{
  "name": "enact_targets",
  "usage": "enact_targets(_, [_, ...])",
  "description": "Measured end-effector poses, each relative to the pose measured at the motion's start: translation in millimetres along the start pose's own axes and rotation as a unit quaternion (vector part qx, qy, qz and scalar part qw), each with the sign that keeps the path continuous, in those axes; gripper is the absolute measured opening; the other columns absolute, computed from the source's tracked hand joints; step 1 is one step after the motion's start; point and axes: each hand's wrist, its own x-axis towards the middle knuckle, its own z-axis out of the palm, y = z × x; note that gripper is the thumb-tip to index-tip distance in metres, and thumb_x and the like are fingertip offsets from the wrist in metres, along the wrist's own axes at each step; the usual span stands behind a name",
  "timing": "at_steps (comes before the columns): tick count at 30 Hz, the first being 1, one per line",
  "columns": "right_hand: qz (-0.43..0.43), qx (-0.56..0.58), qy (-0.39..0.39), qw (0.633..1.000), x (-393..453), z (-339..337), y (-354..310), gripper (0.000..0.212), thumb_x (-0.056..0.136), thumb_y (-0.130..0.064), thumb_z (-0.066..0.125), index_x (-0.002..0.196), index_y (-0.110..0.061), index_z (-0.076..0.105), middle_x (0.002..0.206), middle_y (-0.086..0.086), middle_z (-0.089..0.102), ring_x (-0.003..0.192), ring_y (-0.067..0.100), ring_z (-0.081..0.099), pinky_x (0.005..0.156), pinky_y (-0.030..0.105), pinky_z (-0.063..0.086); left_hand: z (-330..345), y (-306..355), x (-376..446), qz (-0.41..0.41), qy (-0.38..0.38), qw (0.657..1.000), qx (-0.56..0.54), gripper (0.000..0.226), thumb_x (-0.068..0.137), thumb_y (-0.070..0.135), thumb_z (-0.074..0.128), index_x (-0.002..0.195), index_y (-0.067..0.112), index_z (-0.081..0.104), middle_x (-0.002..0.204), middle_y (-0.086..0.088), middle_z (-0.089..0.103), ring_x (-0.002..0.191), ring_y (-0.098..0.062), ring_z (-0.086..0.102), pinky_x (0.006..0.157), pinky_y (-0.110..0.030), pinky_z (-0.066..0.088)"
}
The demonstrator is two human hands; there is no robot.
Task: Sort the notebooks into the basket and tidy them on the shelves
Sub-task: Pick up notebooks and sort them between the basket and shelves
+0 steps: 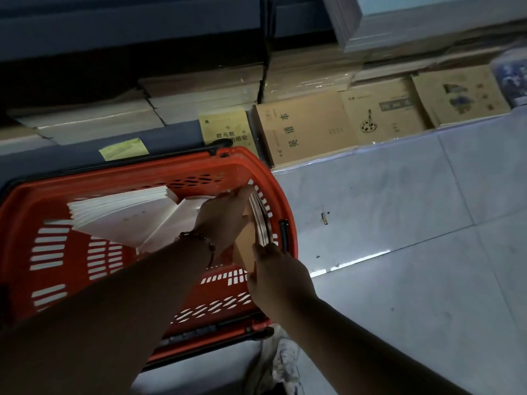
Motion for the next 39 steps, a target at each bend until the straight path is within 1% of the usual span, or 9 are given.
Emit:
enact_targets(4, [-0.010, -0.019, 0.010, 1.000, 0.7, 1.4, -1.0, 0.056, 0.099, -0.043, 0.051, 0.148, -0.021, 0.034, 0.146, 0.004, 0.050, 0.124, 0.027, 0.059, 0.101, 0.042, 0.052, -5.1, -5.7, -4.2, -0.013, 0.036, 0.998, -0.042, 0.059, 0.089, 0.031, 0.070, 0.140, 0.021, 0.041, 0.117, -0.006, 0.069, 0.104, -0.025, 0.069, 0.085, -0.041, 0.057])
enact_targets(9, [-0.013, -0.023, 0.015, 1.000, 0.0, 3.0, -3.1, 0.052, 0.099, -0.042, 0.052, 0.144, -0.020, 0.039, 0.143, 0.004, 0.052, 0.123, 0.027, 0.059, 0.101, 0.042, 0.052, -7.9, -11.3, -13.2, -0.048, 0.011, 0.997, -0.066, 0.033, 0.091, 0.031, 0.067, 0.119, 0.021, 0.052, 0.087, 0.002, 0.066, 0.085, -0.023, 0.067, 0.071, -0.034, 0.050])
enact_targets(14, [-0.003, 0.000, 0.035, 0.999, -1.9, 2.7, -4.9, 0.051, 0.099, -0.039, 0.053, 0.145, -0.023, 0.039, 0.138, -0.001, 0.057, 0.117, 0.023, 0.064, 0.097, 0.037, 0.054, -16.9, -28.9, -22.0, -0.030, -0.021, 0.999, -0.013, 0.010, 0.091, 0.021, 0.064, 0.100, 0.025, 0.067, 0.096, 0.002, 0.072, 0.092, -0.022, 0.067, 0.072, -0.029, 0.046])
enact_targets(23, [0.048, 0.032, 0.008, 0.998, -2.9, -6.7, -9.2, 0.054, 0.097, -0.038, 0.057, 0.145, -0.025, 0.036, 0.127, 0.000, 0.062, 0.107, 0.022, 0.068, 0.086, 0.036, 0.058, -59.9, -38.6, -66.3, 0.048, 0.010, 0.998, -0.044, 0.018, 0.086, 0.009, 0.072, 0.100, 0.021, 0.070, 0.092, 0.002, 0.075, 0.083, -0.020, 0.070, 0.067, -0.019, 0.038])
enact_targets(26, [0.070, 0.069, 0.000, 0.995, -4.9, -14.5, -11.5, 0.040, 0.096, -0.034, 0.059, 0.133, -0.026, 0.048, 0.118, -0.005, 0.064, 0.099, 0.015, 0.068, 0.081, 0.030, 0.058, -83.4, -42.4, -79.6, 0.040, -0.013, 0.996, -0.075, 0.012, 0.097, 0.022, 0.058, 0.104, 0.024, 0.068, 0.092, 0.003, 0.073, 0.085, -0.018, 0.067, 0.069, -0.027, 0.042])
enact_targets(30, [0.085, 0.161, -0.020, 0.983, -12.9, -38.8, -19.4, 0.019, 0.094, -0.030, 0.063, 0.112, -0.023, 0.064, 0.090, -0.010, 0.069, 0.074, 0.002, 0.065, 0.068, 0.019, 0.053, -127.3, -46.0, -100.2, -0.029, -0.015, 0.990, -0.138, 0.034, 0.099, 0.045, 0.039, 0.107, 0.031, 0.068, 0.101, 0.012, 0.070, 0.087, -0.006, 0.061, 0.080, -0.031, 0.049])
enact_targets(34, [0.095, 0.380, -0.018, 0.920, -31.7, -85.7, -39.5, 0.007, 0.090, -0.021, 0.070, 0.096, -0.018, 0.072, 0.094, 0.002, 0.075, 0.090, 0.023, 0.073, 0.076, 0.032, 0.061, -179.9, -42.2, -126.3, -0.109, 0.051, 0.956, -0.268, 0.012, 0.097, 0.029, 0.060, 0.094, 0.031, 0.071, 0.084, 0.020, 0.069, 0.079, 0.002, 0.062, 0.071, -0.022, 0.049])
enact_targets(37, [0.056, 0.489, -0.003, 0.870, -54.2, -119.8, -74.9, 0.011, 0.091, -0.023, 0.068, 0.101, -0.025, 0.071, 0.101, -0.006, 0.074, 0.098, 0.020, 0.069, 0.066, 0.016, 0.055, -229.8, -31.2, -150.8, -0.168, 0.116, 0.886, -0.417, 0.014, 0.097, 0.024, 0.061, 0.089, 0.020, 0.071, 0.082, 0.000, 0.072, 0.073, -0.014, 0.066, 0.067, -0.025, 0.051])
enact_targets(39, [0.042, 0.529, -0.001, 0.847, -70.5, -140.0, -104.9, 0.010, 0.095, -0.031, 0.062, 0.099, -0.029, 0.071, 0.094, -0.015, 0.074, 0.093, 0.010, 0.068, 0.064, 0.015, 0.052, -261.8, -25.2, -170.2, -0.202, 0.127, 0.850, -0.470, 0.023, 0.099, 0.031, 0.056, 0.093, 0.016, 0.072, 0.088, -0.011, 0.072, 0.080, -0.025, 0.068, 0.070, -0.026, 0.052])
